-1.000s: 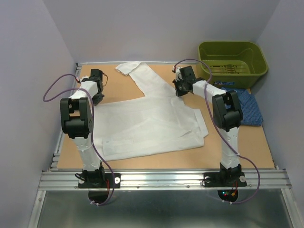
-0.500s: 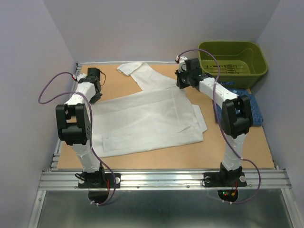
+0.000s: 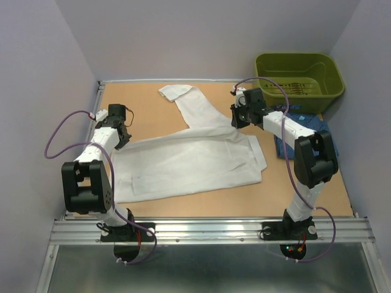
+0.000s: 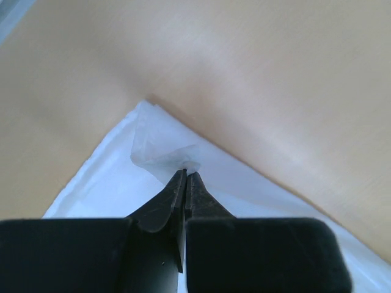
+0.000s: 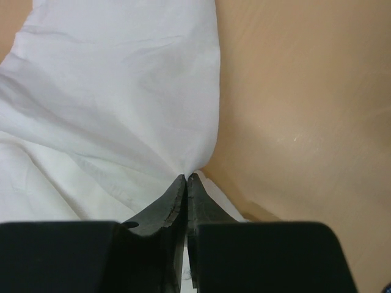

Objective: Fold and stack the long sleeve shirts
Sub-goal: Fold the shirt

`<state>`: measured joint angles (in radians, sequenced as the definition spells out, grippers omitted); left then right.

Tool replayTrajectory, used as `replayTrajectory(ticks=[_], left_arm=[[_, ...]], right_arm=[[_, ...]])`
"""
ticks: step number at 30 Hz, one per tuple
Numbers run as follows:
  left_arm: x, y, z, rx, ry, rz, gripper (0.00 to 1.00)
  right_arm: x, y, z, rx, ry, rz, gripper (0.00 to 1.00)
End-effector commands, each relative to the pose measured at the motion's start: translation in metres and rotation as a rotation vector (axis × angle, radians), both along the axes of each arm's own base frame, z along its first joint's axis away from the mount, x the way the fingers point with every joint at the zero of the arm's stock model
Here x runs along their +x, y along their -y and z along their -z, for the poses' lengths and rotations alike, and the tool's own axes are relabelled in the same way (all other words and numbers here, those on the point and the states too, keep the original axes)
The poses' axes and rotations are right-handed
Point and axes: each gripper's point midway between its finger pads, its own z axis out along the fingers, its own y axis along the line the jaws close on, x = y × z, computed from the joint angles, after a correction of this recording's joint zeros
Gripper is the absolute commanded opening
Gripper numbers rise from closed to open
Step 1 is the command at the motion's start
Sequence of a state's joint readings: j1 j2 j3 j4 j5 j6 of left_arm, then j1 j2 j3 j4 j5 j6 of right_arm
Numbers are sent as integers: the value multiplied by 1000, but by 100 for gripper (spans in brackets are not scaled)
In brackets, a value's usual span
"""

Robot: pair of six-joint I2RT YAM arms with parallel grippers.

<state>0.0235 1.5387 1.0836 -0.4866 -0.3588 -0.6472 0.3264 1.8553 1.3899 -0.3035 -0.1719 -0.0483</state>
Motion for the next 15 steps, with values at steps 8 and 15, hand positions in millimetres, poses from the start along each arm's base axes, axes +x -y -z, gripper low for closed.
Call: replayTrajectory(ticks=[8,15], left_arm=[[-56,9,22,-67,33,-38,7],[-90,14,53,-102,-12,-68,9]], right_arm=[[-39,9,-1,62,1,6,11],[-66,-1,-4,147,-33,-30,17]])
